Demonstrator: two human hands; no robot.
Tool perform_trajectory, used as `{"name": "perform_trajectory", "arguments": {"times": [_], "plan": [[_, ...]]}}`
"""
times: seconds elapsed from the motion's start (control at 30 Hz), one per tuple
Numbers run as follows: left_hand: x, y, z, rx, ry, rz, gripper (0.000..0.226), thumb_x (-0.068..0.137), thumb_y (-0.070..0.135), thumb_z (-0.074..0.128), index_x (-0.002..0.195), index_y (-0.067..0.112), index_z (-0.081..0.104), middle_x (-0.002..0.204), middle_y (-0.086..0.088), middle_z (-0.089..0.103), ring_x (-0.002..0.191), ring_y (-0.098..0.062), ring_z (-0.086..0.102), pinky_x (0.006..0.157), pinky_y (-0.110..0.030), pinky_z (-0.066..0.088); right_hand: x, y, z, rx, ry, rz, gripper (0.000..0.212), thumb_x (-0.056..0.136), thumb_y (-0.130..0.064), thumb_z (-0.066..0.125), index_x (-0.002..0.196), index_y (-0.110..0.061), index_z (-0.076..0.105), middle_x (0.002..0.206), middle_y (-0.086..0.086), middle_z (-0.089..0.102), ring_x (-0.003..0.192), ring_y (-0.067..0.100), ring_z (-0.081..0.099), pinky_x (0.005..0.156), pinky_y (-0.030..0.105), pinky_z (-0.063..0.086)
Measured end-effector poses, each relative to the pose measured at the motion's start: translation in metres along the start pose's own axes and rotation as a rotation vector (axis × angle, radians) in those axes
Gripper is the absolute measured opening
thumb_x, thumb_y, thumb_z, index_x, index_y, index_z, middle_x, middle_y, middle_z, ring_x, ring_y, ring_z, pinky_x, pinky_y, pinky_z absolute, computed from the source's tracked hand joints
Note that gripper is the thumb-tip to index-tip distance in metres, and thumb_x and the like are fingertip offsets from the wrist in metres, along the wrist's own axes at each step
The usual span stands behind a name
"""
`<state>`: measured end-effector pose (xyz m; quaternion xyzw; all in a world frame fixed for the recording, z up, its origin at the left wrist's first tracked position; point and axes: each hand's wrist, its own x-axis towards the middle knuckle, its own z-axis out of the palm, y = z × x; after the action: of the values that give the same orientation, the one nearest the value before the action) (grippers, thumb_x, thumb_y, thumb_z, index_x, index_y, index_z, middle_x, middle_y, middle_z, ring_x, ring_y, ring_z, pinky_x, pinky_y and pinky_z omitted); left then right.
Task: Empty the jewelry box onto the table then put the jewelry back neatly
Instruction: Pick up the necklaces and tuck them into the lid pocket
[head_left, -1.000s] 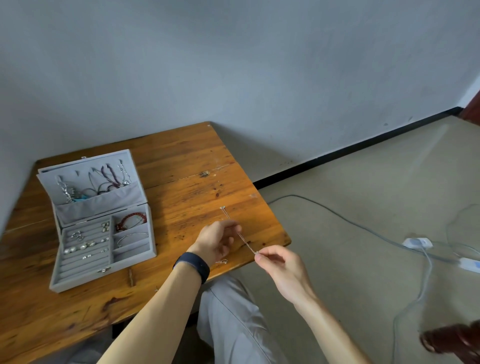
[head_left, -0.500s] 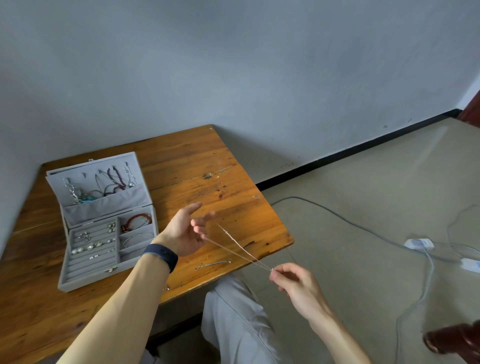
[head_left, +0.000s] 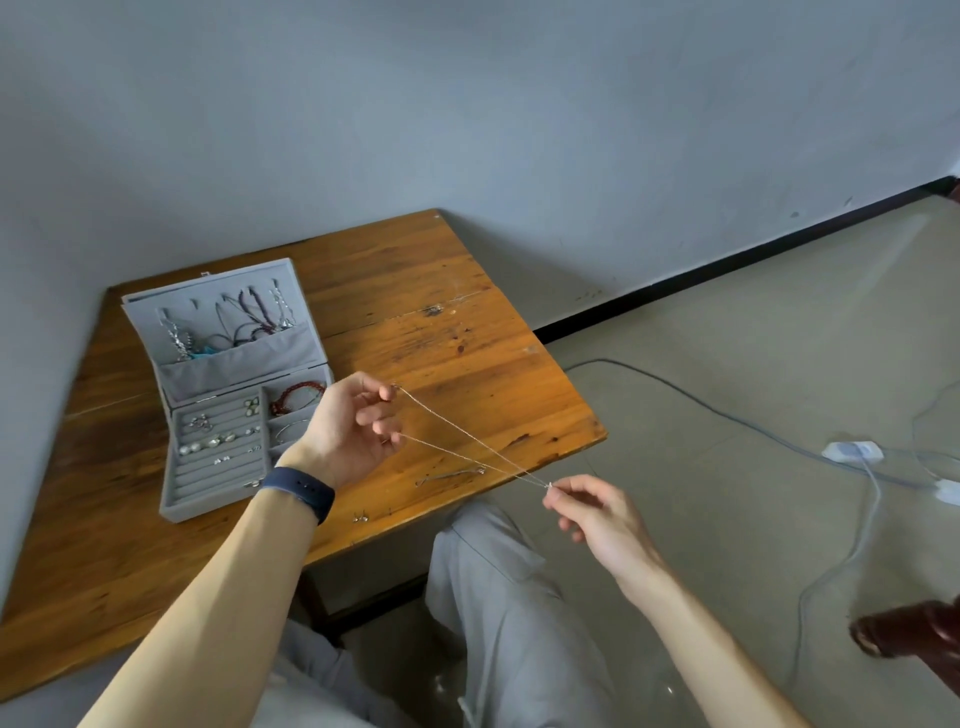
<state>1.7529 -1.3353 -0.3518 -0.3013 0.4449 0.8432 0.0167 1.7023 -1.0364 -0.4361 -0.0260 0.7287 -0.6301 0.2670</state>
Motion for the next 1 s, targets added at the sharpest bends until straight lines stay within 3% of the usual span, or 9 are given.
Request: {"name": "perform_trajectory", "arguments": {"times": [0.1, 0.17, 0.3, 0.4, 0.5, 0.67, 0.77, 0.9, 1.0], "plan": [[-0.011, -0.002, -0.01, 0.141, -0.049, -0.05, 0.021, 0.089, 0.026, 0.062, 0.096, 0.009, 0.072, 0.04, 0.011, 0.023, 0.039, -0.008, 0.024, 0.052, -0.026, 0.035, 0.001, -0.004, 0.003, 0.011, 0.022, -0.022, 0.002, 0.089, -0.023, 0.072, 0.087, -0.023, 0.073, 0.087, -0.005, 0.076, 0.064, 0.004, 0.062, 0.059, 0.022, 0.047], [-0.016, -0.001, -0.015, 0.158, -0.088, -0.055, 0.03, 0.089, 0.03, 0.065, 0.106, 0.006, 0.073, 0.039, 0.011, 0.025, 0.036, -0.007, 0.024, 0.051, -0.024, 0.035, 0.001, -0.007, 0.004, 0.014, 0.02, -0.034, 0.002, 0.089, -0.023, 0.072, 0.089, -0.022, 0.073, 0.087, -0.005, 0.076, 0.064, 0.003, 0.062, 0.059, 0.021, 0.048], [-0.02, 0.002, -0.023, 0.285, -0.051, 0.019, 0.019, 0.094, 0.031, 0.062, 0.092, 0.017, 0.074, 0.055, 0.007, 0.048, 0.044, -0.006, 0.04, 0.056, -0.024, 0.033, 0.004, -0.014, 0.008, 0.0, 0.017, -0.054, 0.005, 0.089, -0.023, 0.072, 0.094, -0.021, 0.074, 0.086, -0.005, 0.076, 0.063, 0.002, 0.062, 0.058, 0.02, 0.048], [-0.02, 0.007, -0.033, 0.524, 0.045, 0.141, 0.024, 0.1, 0.035, 0.057, 0.093, 0.018, 0.073, 0.077, 0.001, 0.065, 0.066, -0.013, 0.064, 0.063, -0.027, 0.041, 0.007, -0.019, 0.005, 0.003, 0.018, -0.075, 0.006, 0.089, -0.023, 0.073, 0.094, -0.023, 0.075, 0.087, -0.003, 0.076, 0.065, 0.004, 0.06, 0.059, 0.019, 0.049], [-0.018, 0.012, -0.038, 0.445, 0.09, 0.213, 0.025, 0.102, 0.035, 0.053, 0.096, 0.018, 0.071, 0.082, 0.002, 0.068, 0.083, -0.015, 0.071, 0.074, -0.029, 0.046, 0.01, -0.026, 0.002, -0.048, -0.05, -0.129, 0.007, 0.089, -0.026, 0.073, 0.094, -0.03, 0.075, 0.089, -0.004, 0.076, 0.068, 0.003, 0.06, 0.064, 0.019, 0.051], [-0.008, 0.012, -0.028, 0.209, 0.178, 0.255, 0.025, 0.105, 0.029, 0.049, 0.097, 0.017, 0.069, 0.074, 0.005, 0.065, 0.075, -0.012, 0.07, 0.073, -0.028, 0.045, 0.019, -0.039, 0.008, -0.051, -0.043, -0.214, 0.014, 0.089, -0.024, 0.075, 0.094, -0.037, 0.077, 0.088, -0.014, 0.074, 0.071, -0.003, 0.062, 0.065, 0.013, 0.05], [0.001, 0.013, -0.02, 0.536, 0.402, 0.374, 0.028, 0.104, 0.027, 0.051, 0.101, 0.007, 0.072, 0.085, -0.003, 0.074, 0.073, -0.014, 0.072, 0.068, -0.023, 0.053, 0.03, -0.046, 0.003, -0.059, -0.033, -0.243, 0.017, 0.091, -0.026, 0.072, 0.099, -0.04, 0.077, 0.096, -0.018, 0.074, 0.077, -0.003, 0.064, 0.068, 0.013, 0.05], [0.018, 0.03, -0.009, 0.655, 0.468, 0.488, 0.029, 0.103, 0.028, 0.053, 0.098, 0.009, 0.074, 0.087, -0.004, 0.075, 0.078, -0.021, 0.073, 0.083, -0.037, 0.057, 0.058, -0.061, -0.003, -0.071, -0.035, -0.215, 0.017, 0.093, -0.032, 0.068, 0.103, -0.043, 0.076, 0.081, -0.012, 0.07, 0.066, 0.003, 0.054, 0.071, 0.018, 0.053], [0.033, 0.045, 0.001, 0.7, 0.498, 0.529, 0.028, 0.102, 0.032, 0.054, 0.092, 0.016, 0.075, 0.08, 0.004, 0.074, 0.064, -0.011, 0.069, 0.063, -0.022, 0.053, 0.089, -0.078, -0.006, -0.085, -0.014, -0.207, 0.017, 0.095, -0.03, 0.067, 0.102, -0.043, 0.076, 0.068, -0.011, 0.062, 0.065, 0.006, 0.054, 0.07, 0.02, 0.053]]}}
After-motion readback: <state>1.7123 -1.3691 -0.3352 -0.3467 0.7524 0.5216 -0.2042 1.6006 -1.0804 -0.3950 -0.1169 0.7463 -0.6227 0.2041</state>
